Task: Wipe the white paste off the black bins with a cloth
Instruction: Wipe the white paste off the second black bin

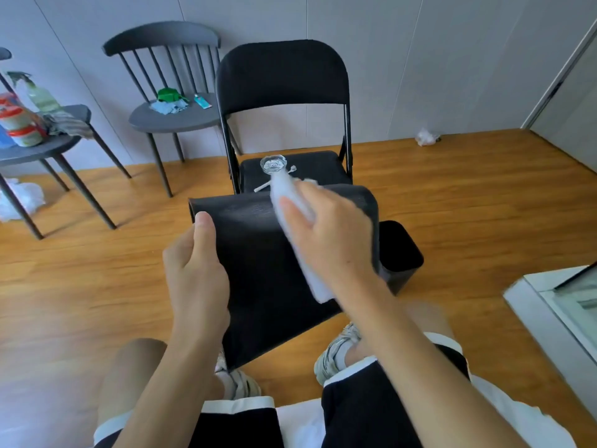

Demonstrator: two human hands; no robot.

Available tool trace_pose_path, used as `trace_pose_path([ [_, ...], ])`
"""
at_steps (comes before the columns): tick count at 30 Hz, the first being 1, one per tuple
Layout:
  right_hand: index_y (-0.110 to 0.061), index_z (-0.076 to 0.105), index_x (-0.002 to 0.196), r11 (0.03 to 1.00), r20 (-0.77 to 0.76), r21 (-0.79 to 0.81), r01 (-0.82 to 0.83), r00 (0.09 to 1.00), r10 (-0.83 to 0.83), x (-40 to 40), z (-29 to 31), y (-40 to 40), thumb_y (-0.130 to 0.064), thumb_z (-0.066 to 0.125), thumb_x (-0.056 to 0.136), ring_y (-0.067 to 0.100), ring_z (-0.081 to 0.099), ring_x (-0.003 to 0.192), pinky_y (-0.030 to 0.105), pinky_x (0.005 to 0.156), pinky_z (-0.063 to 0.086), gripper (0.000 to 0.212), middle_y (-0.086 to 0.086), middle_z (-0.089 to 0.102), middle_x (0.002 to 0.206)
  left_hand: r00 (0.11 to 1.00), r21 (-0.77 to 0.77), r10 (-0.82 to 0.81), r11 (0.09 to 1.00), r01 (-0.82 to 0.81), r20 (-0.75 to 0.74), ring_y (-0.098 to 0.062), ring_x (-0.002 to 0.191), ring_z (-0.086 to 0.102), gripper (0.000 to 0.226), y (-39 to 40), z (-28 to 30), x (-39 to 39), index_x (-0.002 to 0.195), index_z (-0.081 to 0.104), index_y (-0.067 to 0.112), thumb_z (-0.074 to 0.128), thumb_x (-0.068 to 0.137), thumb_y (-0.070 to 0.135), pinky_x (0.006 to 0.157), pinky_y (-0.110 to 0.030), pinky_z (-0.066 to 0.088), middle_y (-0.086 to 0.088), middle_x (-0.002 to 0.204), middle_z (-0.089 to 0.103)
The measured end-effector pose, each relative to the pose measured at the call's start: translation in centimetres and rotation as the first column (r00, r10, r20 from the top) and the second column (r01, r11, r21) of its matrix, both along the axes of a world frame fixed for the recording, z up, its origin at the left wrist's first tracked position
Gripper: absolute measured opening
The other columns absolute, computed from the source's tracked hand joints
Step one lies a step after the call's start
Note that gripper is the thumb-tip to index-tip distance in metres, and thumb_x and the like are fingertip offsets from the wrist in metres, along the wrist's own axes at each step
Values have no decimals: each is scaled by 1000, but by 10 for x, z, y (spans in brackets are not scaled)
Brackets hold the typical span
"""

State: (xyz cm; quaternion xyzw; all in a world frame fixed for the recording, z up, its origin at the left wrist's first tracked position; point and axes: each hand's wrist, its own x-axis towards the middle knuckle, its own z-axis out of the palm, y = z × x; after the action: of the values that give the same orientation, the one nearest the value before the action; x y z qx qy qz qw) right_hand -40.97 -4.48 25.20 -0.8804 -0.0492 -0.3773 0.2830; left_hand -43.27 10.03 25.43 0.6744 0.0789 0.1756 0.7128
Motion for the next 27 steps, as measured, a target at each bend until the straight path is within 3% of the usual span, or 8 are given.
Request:
trace_pose_path([
  [4,-19,47,71,954,-295,37,296,916,-273,21,-44,-77,-38,44,95,20,48,55,28,46,35,31,-5,47,60,999,57,52,997,-52,11,-20,64,28,53,8,4,1,62,25,6,41,103,34,63,-37,22,-6,64,31],
  [7,-17,39,64,823,-484,363,436,843,-233,19,-63,-117,-35,46,92,21,40,58,29,50,26,34,-2,40,59,995,38,62,998,-59,-72,-20,68,32,43,19,9,18,66,29,19,42,102,36,66,-36,25,-3,66,31],
  [11,-31,65,85,364,-331,893,265,934,132,7,-43,-134,-41,52,94,11,59,77,27,70,44,18,-11,64,83,967,-100,87,988,-114,-239,-14,81,49,32,25,18,45,74,45,21,48,100,40,74,-31,38,3,83,51],
  [16,-27,64,108,58,-12,998,-27,811,584,4,-36,-136,-50,50,88,4,61,86,23,81,45,34,-11,66,93,921,-313,15,938,-148,-389,-6,89,57,20,27,27,80,106,57,20,52,100,38,59,-23,40,11,94,60],
  [20,-25,64,102,9,65,996,-93,763,643,4,-33,-127,-50,49,86,2,54,75,16,68,41,33,-10,60,83,913,-361,-60,927,-99,-404,-9,87,61,24,24,37,91,102,58,15,53,100,38,66,-26,50,4,100,64],
  [23,-24,66,94,102,-31,994,-36,806,591,5,-42,-122,-53,52,82,5,55,67,18,60,43,34,-7,60,77,899,-404,-340,890,212,-276,-17,99,69,38,15,44,89,120,59,7,41,104,36,85,-34,56,-5,110,70],
  [25,-28,70,94,73,-37,997,-5,828,559,5,-55,-122,-52,54,81,6,60,80,20,70,45,31,-7,64,90,851,-298,-471,867,399,-230,-17,90,72,29,6,43,82,119,60,8,40,103,23,74,-31,59,-5,98,74],
  [27,-30,71,87,55,-55,998,32,861,505,3,-65,-123,-50,52,84,5,59,73,22,69,43,28,-8,63,84,796,-170,-548,836,521,-257,-13,74,72,22,1,39,74,110,60,13,42,99,6,60,-27,59,-1,83,75],
])
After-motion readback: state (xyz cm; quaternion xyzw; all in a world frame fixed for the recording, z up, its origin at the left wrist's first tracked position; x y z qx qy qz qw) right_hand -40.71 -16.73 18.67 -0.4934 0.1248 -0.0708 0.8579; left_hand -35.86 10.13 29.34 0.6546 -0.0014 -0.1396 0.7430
